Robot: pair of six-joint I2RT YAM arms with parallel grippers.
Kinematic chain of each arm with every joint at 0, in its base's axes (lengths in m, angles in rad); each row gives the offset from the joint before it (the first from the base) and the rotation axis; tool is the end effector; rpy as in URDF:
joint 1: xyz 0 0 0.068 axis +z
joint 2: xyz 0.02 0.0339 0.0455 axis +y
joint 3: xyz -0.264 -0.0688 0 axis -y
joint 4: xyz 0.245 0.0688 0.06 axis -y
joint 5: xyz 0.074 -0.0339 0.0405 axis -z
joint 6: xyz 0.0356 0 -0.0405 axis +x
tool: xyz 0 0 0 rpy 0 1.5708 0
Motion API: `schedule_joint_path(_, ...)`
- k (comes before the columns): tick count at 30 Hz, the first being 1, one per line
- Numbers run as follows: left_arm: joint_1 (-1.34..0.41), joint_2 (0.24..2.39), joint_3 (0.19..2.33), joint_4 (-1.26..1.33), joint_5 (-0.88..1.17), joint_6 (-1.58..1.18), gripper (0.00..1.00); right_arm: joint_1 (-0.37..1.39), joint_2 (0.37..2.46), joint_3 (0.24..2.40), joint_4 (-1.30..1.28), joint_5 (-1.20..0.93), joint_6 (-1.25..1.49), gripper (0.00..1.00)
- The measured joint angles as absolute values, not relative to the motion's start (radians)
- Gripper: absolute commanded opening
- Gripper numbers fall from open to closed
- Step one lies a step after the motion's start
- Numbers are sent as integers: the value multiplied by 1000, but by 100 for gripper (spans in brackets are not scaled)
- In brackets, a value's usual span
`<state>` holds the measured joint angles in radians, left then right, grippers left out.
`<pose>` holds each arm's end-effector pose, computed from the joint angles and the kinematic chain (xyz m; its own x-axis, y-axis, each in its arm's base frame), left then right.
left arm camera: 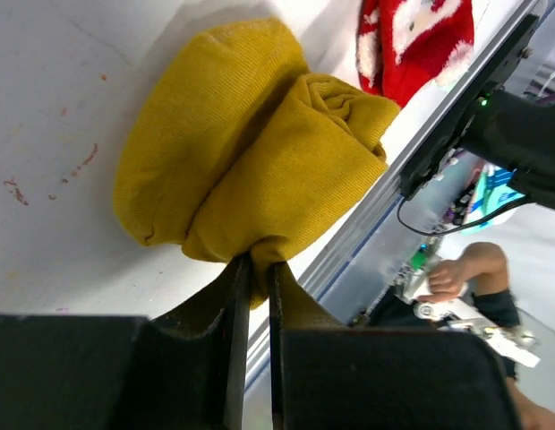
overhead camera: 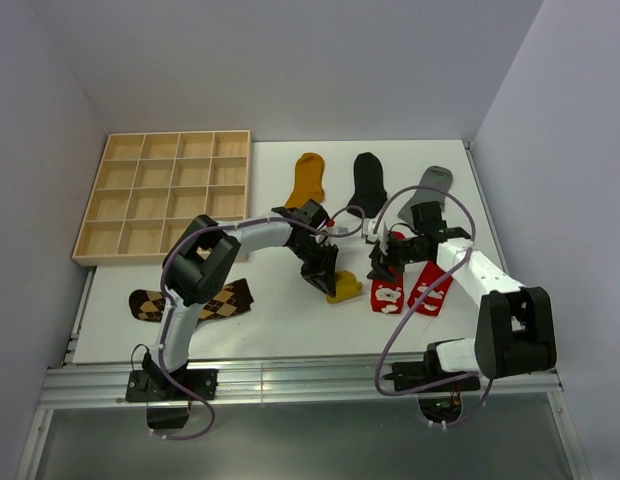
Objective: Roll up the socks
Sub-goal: Roll the sock at the center of the board.
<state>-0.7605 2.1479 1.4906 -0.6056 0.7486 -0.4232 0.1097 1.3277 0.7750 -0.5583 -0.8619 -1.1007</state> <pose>0.2912 -0.3105 0.1372 -0.8983 0.4393 -0.0099 0.3132 0.6241 -0.7158 0.2352 0.0531 0.2051 -0.0414 -0.5885 -0.8075 -0.9781 0.1889 -0.0875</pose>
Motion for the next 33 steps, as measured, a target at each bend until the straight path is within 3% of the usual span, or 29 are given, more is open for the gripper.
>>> schedule_joint_path(14, -731, 2233, 1597, -725, 790, -469, 4, 358, 1135, 592, -490, -671, -1214, 71)
schedule_joint_path(26, -711, 2256, 1623, -754, 815, -470, 6, 518, 1201, 577, -349, -520, -1219, 70)
schedule_joint_path(29, -708, 2256, 1623, -755, 815, -470, 6, 533, 1238, 578, -321, -495, -1218, 67)
schedule_joint_path(33, -705, 2256, 1623, -755, 816, -470, 9, 555, 1290, 589, -290, -456, -1211, 53)
